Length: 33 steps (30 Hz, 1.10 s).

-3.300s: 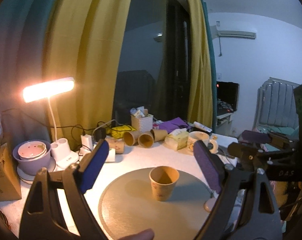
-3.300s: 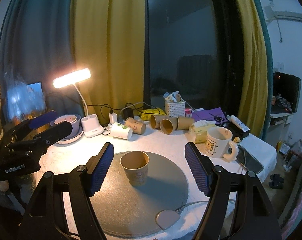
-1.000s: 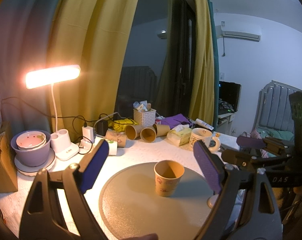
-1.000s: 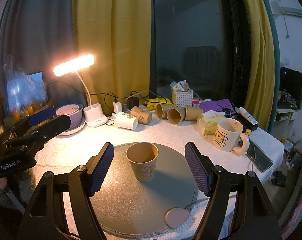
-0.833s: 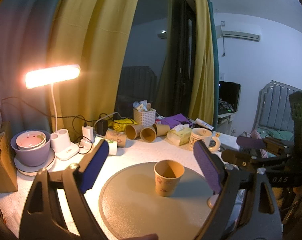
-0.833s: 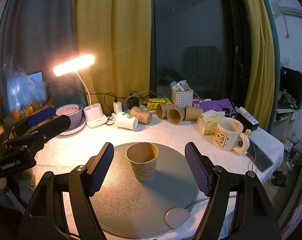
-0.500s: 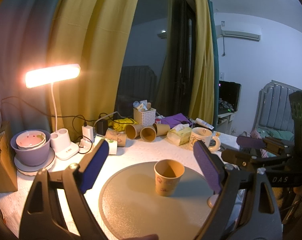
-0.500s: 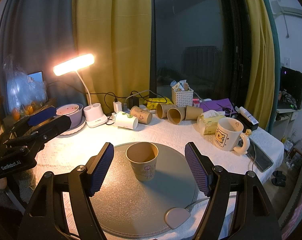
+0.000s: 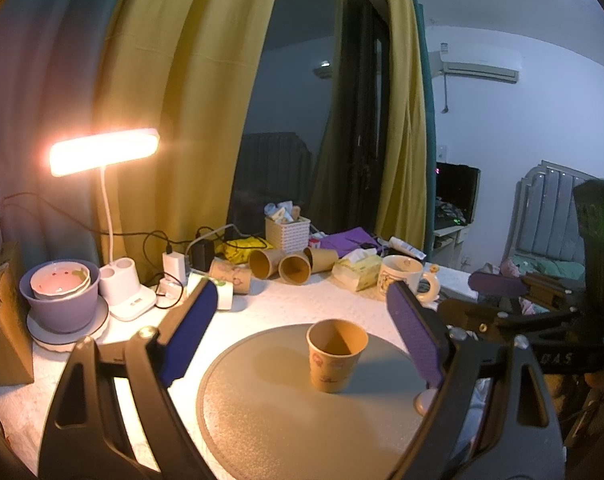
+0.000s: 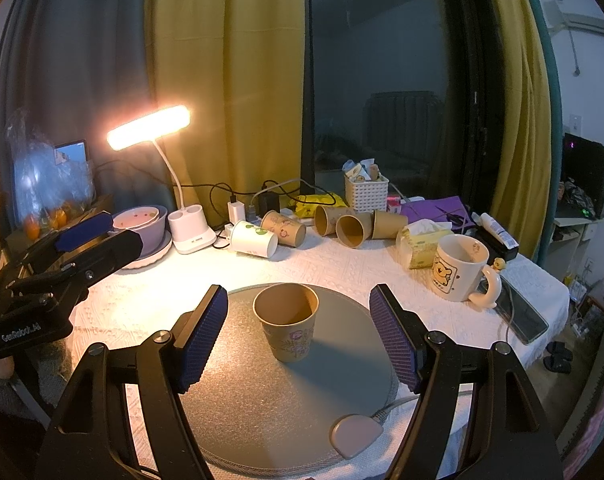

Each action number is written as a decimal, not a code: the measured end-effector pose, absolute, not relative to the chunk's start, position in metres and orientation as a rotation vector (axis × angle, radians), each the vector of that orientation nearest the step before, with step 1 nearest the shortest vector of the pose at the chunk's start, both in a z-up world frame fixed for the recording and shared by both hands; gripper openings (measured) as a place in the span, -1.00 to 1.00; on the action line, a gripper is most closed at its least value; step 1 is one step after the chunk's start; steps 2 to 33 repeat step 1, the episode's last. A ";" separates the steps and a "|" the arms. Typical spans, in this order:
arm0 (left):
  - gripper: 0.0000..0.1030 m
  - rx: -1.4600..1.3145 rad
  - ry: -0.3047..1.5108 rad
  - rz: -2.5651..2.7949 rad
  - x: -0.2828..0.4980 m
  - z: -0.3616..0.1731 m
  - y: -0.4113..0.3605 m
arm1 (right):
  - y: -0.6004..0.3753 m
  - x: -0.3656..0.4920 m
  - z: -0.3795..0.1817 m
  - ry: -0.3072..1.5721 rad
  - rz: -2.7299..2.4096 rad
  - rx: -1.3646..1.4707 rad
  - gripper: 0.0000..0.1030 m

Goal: Flip cup upright

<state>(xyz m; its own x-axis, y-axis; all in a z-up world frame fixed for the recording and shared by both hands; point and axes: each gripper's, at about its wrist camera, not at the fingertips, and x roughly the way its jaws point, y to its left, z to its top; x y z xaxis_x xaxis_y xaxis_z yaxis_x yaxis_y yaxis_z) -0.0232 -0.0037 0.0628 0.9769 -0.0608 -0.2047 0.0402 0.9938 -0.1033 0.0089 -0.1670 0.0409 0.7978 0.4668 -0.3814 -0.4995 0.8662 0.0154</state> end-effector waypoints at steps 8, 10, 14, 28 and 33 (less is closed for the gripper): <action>0.70 -0.102 0.208 -0.051 -0.023 0.062 -0.003 | -0.167 0.008 0.041 0.386 0.521 -0.090 0.48; 0.70 -0.102 0.208 -0.051 -0.023 0.062 -0.003 | -0.167 0.008 0.041 0.386 0.521 -0.090 0.48; 0.70 -0.102 0.208 -0.051 -0.023 0.062 -0.003 | -0.167 0.008 0.041 0.386 0.521 -0.090 0.48; 0.70 -0.102 0.208 -0.051 -0.023 0.062 -0.003 | -0.167 0.008 0.041 0.386 0.521 -0.090 0.48; 0.70 -0.102 0.208 -0.051 -0.023 0.062 -0.003 | -0.167 0.008 0.041 0.386 0.521 -0.090 0.48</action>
